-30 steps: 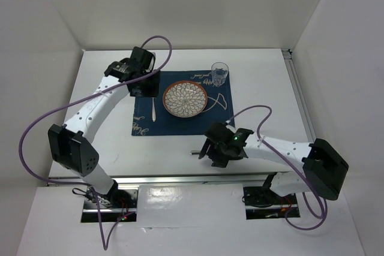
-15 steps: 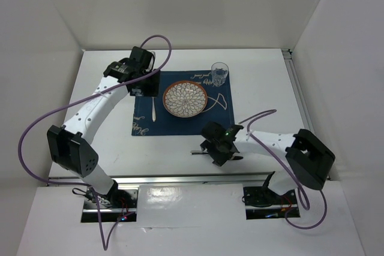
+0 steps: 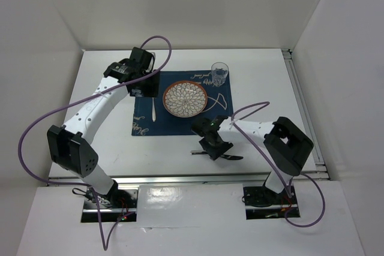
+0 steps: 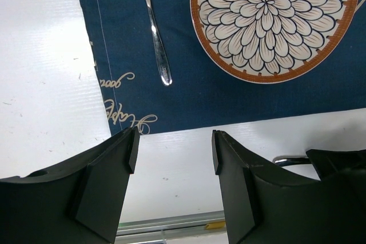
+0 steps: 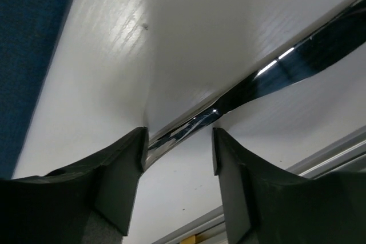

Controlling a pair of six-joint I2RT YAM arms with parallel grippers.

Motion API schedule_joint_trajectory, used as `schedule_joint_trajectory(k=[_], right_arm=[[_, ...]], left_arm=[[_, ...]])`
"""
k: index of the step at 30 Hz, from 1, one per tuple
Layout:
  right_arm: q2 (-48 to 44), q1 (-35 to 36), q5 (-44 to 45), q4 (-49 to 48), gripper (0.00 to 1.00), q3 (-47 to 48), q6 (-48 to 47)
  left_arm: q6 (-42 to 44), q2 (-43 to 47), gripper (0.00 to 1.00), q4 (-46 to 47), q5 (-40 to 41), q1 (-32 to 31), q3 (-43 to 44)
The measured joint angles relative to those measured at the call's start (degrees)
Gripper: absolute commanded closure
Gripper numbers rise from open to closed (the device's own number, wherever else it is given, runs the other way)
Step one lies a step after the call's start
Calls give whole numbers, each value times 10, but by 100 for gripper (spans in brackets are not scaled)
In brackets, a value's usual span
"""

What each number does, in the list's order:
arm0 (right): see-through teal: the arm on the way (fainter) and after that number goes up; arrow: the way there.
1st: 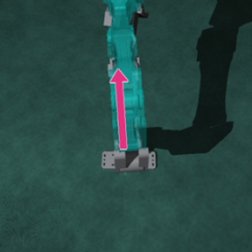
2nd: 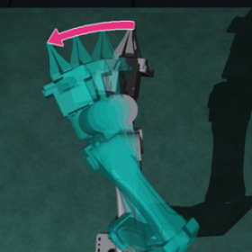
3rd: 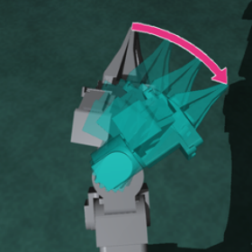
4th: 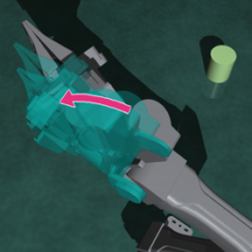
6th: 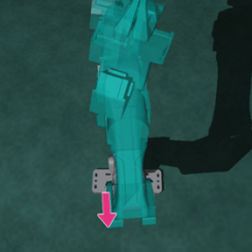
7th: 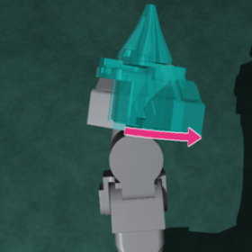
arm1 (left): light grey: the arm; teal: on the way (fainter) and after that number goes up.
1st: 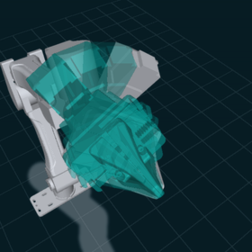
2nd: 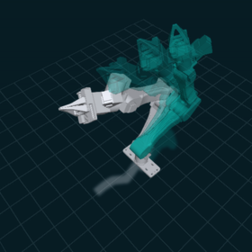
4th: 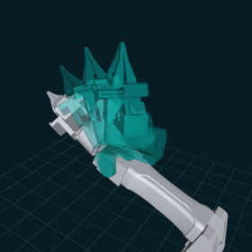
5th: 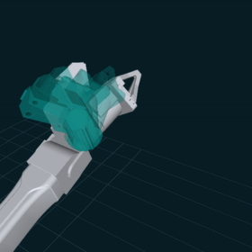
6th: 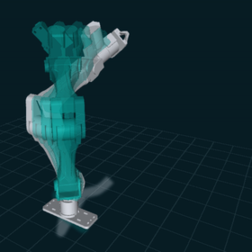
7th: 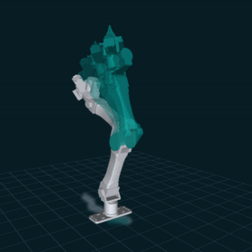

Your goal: Set the dinner table for one person

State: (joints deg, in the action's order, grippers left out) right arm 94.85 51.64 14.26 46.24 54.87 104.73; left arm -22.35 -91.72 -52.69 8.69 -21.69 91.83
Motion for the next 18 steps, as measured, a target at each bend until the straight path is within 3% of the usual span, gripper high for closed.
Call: schedule_joint_trajectory(k=[8, 14, 17, 18], right_arm=[[12, -30, -46, 30, 73, 5, 8], [13, -31, -45, 33, 73, 6, -16], [18, -31, -41, 34, 61, 12, -40], [19, -31, -38, 33, 52, 13, -47]], left_arm=[[1, 0, 29, 3, 0, 0, -2], [1, 0, 29, 4, 0, 0, -3], [1, 0, 29, 4, -1, 0, -3], [1, 0, 29, 4, -1, 0, -3]])
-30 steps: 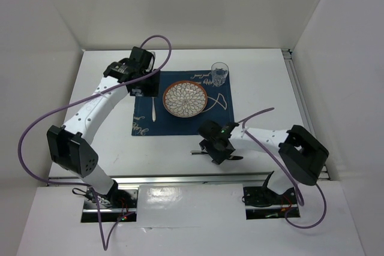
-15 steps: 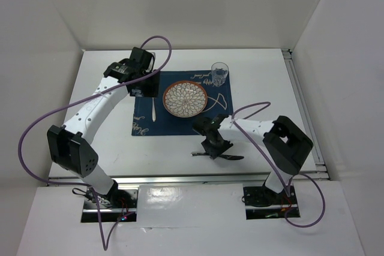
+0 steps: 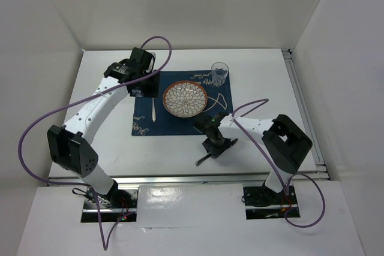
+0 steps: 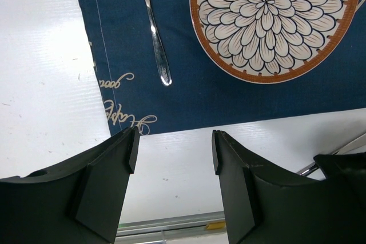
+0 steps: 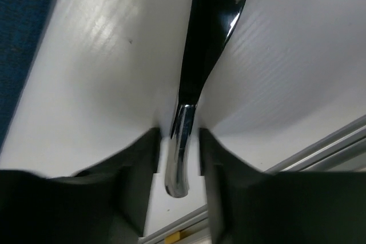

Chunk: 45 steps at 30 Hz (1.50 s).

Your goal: Set the dinner table for one person

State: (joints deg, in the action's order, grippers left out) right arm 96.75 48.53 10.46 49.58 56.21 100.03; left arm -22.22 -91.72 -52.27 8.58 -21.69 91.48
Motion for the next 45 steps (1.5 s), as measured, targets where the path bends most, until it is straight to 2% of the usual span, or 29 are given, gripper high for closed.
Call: schedule_joint_trajectory(k=[2, 5, 12, 15, 19, 22, 29, 39, 45], right_arm=[[0, 0, 12, 1, 45, 0, -17], [-3, 0, 22, -2, 41, -3, -39], [-26, -19, 11, -33, 42, -30, -94], [-23, -31, -7, -35, 47, -32, -112], [-8, -38, -17, -27, 65, -28, -123], [-3, -39, -21, -27, 74, -24, -117], [-31, -39, -6, -26, 89, -38, -76], [-66, -40, 128, 51, 89, -57, -70], [-90, -40, 188, 80, 89, -26, -143]], left_arm=[[0, 0, 29, 0, -1, 0, 0], [8, 0, 29, 0, -1, 0, 0], [11, 0, 29, 0, -2, 0, 0], [11, 0, 29, 0, -4, 0, 0], [11, 0, 29, 0, -6, 0, 0], [12, 0, 29, 1, -8, 0, -5], [13, 0, 29, 0, -8, 0, -15], [13, 0, 29, 8, -12, 0, -15], [13, 0, 29, 9, -13, 0, -15]])
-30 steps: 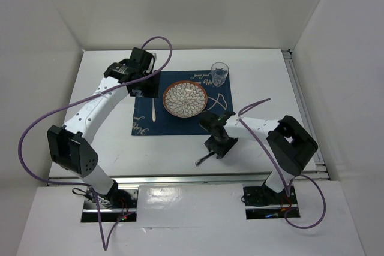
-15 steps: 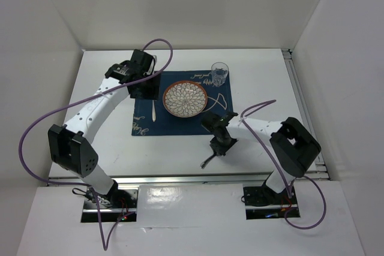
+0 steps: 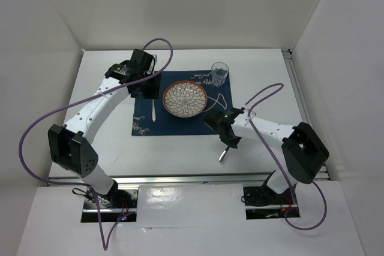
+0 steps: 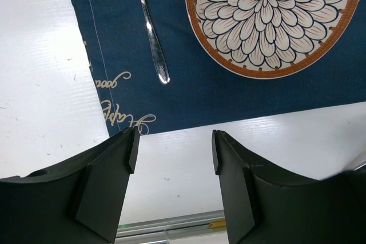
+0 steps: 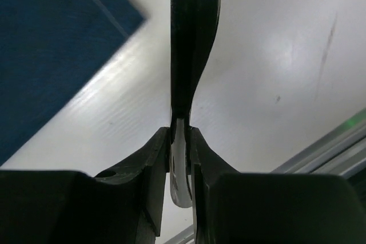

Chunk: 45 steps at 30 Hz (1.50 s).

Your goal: Set the dinner table for one person

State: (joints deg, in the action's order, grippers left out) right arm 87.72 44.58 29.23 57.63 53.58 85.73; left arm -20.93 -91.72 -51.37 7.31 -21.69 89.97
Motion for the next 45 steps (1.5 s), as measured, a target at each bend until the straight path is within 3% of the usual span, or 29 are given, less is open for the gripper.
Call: schedule_joint_trajectory(k=[9, 18, 29, 45], right_arm=[[-3, -29, 24, -107, 89, 95, -320], [85, -146, -113, -220, 89, 169, -590], [175, -190, -208, -254, 89, 246, -700], [255, -231, -239, -272, 88, 275, -719]], left_arm=[[0, 0, 29, 0, 0, 0, 0], [0, 0, 29, -1, 1, 0, 0], [0, 0, 29, -5, 4, 1, 0], [0, 0, 29, -10, 13, 1, 0]])
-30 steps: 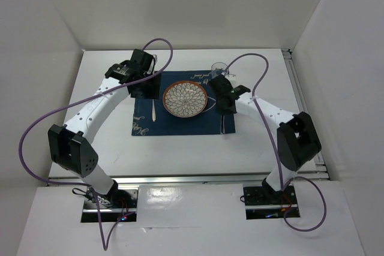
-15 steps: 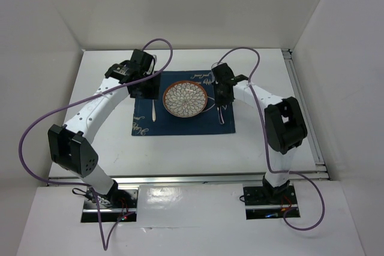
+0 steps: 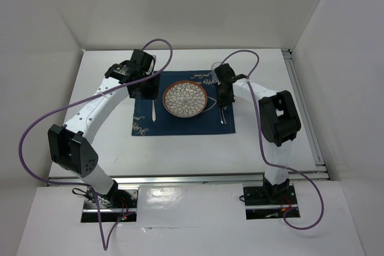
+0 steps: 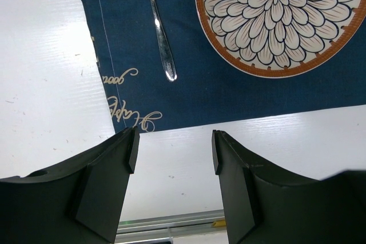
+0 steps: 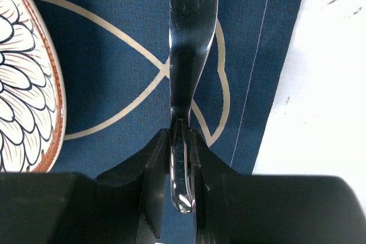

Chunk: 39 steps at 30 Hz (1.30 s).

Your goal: Set the dinner table for one person

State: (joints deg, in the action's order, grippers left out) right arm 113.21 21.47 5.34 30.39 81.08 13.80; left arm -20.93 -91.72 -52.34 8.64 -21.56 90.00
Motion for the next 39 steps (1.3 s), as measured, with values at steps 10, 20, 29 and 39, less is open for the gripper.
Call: schedule_joint_trajectory(k=[10, 20, 29, 39], right_arm=[[8, 0, -2, -1, 68, 7, 4], [-10, 4, 0, 3, 44, 18, 22], [-145, 26, 27, 51, 0, 18, 66], [-388, -8, 160, 159, 0, -58, 174]], left_arm=[[0, 0, 29, 0, 1, 0, 0], [0, 10, 29, -2, 1, 0, 0], [0, 38, 29, -3, -1, 0, 0], [-21, 106, 7, 22, -28, 10, -31]])
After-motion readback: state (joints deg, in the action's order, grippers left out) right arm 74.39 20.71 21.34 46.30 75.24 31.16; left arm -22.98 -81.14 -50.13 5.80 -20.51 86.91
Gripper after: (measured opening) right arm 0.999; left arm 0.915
